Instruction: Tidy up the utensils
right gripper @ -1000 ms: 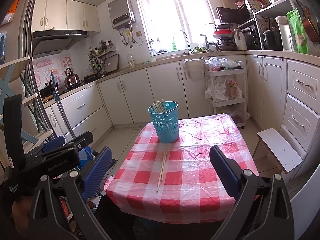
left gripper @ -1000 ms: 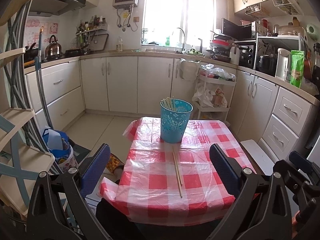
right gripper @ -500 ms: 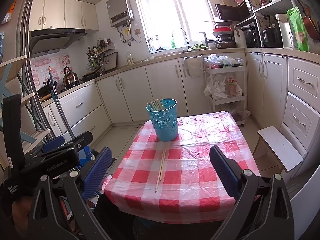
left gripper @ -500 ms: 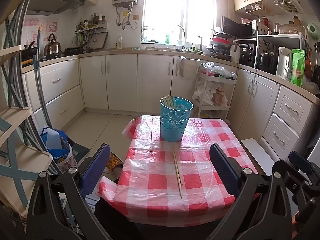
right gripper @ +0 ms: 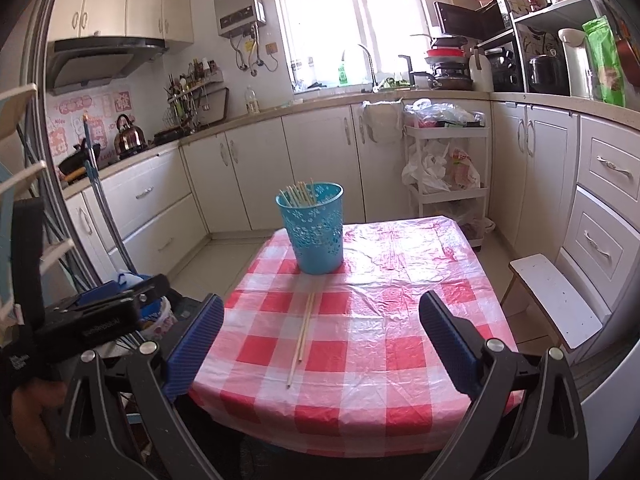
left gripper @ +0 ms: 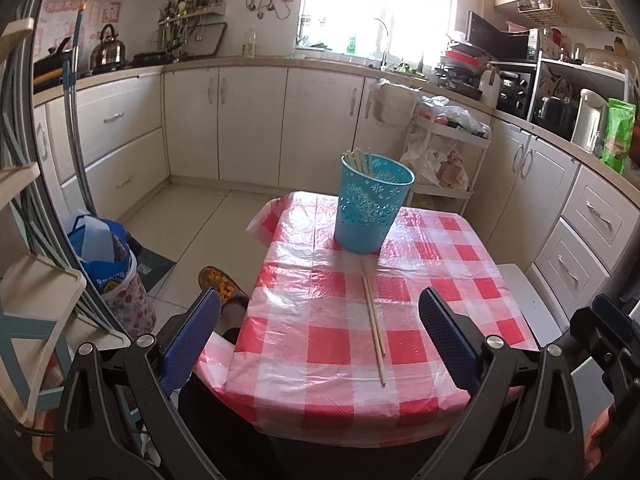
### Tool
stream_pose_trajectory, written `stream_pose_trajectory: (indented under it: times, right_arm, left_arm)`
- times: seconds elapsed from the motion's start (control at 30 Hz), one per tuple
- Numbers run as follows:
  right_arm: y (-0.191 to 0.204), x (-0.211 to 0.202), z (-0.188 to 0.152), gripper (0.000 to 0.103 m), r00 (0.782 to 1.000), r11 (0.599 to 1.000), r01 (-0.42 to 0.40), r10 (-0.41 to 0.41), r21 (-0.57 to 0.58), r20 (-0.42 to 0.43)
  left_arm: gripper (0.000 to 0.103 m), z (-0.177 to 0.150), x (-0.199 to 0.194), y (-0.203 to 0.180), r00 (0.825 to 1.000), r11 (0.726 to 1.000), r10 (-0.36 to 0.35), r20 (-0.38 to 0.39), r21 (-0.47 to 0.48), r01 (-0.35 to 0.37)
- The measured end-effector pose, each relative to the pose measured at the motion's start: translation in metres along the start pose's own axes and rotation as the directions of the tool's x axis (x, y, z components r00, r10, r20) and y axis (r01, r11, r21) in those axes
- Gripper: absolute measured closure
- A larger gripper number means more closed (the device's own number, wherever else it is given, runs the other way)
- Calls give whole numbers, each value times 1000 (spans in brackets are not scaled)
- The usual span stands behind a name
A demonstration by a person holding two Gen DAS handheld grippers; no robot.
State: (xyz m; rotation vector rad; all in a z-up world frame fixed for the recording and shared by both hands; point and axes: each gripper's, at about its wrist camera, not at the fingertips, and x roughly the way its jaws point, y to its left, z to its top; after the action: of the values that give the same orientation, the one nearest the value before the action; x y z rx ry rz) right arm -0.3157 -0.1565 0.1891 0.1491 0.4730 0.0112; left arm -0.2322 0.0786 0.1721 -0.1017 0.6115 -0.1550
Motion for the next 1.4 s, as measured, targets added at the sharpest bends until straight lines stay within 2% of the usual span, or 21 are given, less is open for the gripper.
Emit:
stream_pose_trajectory:
  times: [0.07, 0.13, 0.17, 0.23, 0.3, 0.33, 0.43, 0.57, 0.73, 0.83, 1.0, 1.4]
  right_arm:
    - [-2, 24, -3, 11, 1000, 1000, 4, -5, -12, -22]
    - [-2, 56, -5, 27, 999, 999, 8, -10, -43, -44]
    - [-2, 76, -6, 31, 997, 998, 6, -11, -57, -76]
    - [-1, 110, -8, 49, 992, 998, -14, 6, -61, -129]
    - [0, 151, -12, 56, 981, 997, -28, 14, -70, -192]
    - [1, 170, -15, 64, 974, 997, -38, 20, -72, -227]
    - [8, 223, -24, 75, 944, 996, -58, 31, -74, -328]
    - [10, 269, -29, 81, 920, 996, -64, 36, -58, -389]
    - [17, 299, -32, 89, 899, 995, -70, 32, -72, -436]
    - [17, 310, -34, 89, 887, 995, -67, 24, -78, -461]
    - [11, 312, -30, 89, 890, 996, -76, 44, -52, -454]
    - [24, 321, -28, 89, 889, 990, -96, 39, -104, -455]
  left_arm:
    - [8, -1, 16, 6, 1000, 1000, 14, -24, -5, -15]
    - [8, -1, 32, 8, 999, 1000, 22, -44, -8, -23]
    - [8, -1, 41, 9, 998, 1000, 24, -56, -11, -25]
    - [8, 0, 58, 10, 997, 1000, 27, -74, -11, -28]
    - [8, 1, 74, 10, 995, 999, 33, -91, -10, -34]
    - [8, 2, 80, 10, 995, 999, 35, -98, -11, -36]
    - [8, 4, 104, 13, 991, 999, 37, -127, -19, -40]
    - [8, 5, 123, 14, 988, 999, 34, -148, -27, -39]
    - [8, 4, 140, 15, 985, 999, 25, -171, -38, -31]
    - [8, 1, 146, 15, 983, 999, 22, -182, -39, -30]
    - [8, -1, 155, 13, 980, 999, 19, -197, -40, -28]
    - [8, -4, 157, 7, 978, 1000, 11, -207, -25, -17]
